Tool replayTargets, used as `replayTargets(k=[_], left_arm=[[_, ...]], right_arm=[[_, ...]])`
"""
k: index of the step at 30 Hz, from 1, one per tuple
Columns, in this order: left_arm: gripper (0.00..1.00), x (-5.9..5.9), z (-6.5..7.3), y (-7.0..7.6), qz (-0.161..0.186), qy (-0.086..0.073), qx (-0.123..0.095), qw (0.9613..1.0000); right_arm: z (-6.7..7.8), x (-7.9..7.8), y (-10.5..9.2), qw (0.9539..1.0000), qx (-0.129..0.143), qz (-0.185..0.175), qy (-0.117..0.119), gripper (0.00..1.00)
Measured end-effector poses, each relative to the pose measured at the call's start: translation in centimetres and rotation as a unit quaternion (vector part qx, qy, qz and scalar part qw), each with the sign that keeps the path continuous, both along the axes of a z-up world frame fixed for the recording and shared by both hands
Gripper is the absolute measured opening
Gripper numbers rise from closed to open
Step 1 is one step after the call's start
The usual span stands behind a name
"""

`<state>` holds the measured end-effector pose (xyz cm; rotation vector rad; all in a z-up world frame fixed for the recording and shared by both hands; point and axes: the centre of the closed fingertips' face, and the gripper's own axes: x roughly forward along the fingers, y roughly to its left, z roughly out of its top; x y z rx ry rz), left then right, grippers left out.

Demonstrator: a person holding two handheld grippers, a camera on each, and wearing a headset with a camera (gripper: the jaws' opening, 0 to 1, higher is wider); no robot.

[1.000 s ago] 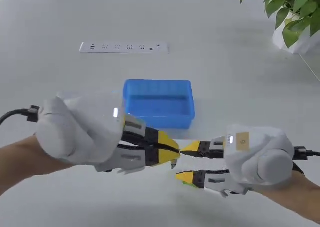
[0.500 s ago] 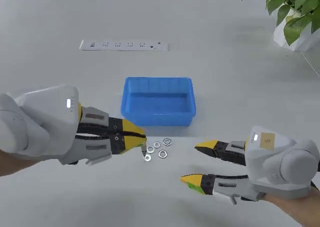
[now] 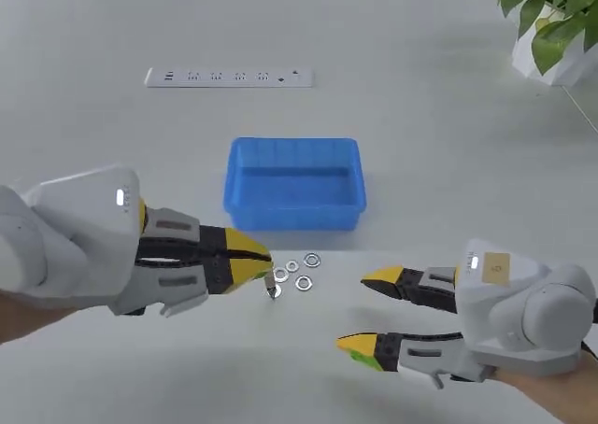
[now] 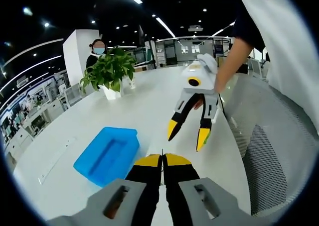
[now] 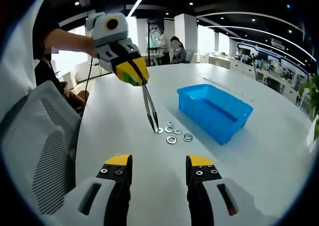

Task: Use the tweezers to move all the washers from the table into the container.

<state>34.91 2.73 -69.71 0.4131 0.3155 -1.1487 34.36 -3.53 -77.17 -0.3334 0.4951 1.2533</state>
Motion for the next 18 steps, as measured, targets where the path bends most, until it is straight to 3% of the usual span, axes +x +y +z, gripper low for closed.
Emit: replayTargets(k=[5, 8, 13, 16, 18], left_arm=[[0.05, -0.08, -0.03, -0.16, -0.007, -0.001, 0.001, 1.0], [0.05, 0.12, -0.01, -0.2, -0.004, 0.006, -0.005, 1.0], [0.05, 0.01, 0.08, -0.41, -0.011, -0.003, 0.0, 0.9999], [0.05, 0.14, -0.04, -0.4, -0.007, 0.011, -0.01, 0.9999], [0.05, 0.52, -0.02, -0.26, -0.001, 0.009, -0.009, 0.9999]], right_arm=[[0.19, 0.07, 0.27, 1.0, 0.003, 0.0, 0.0, 0.44], [0.11, -0.09, 0.33, 1.0, 0.003, 0.002, 0.005, 0.44], [-0.07, -0.25, 0.11, 1.0, -0.002, 0.003, 0.005, 0.44], [-0.18, -0.19, -0.06, 1.0, -0.004, 0.002, 0.007, 0.44], [-0.26, -0.12, -0.14, 1.0, -0.006, 0.002, 0.006, 0.44]])
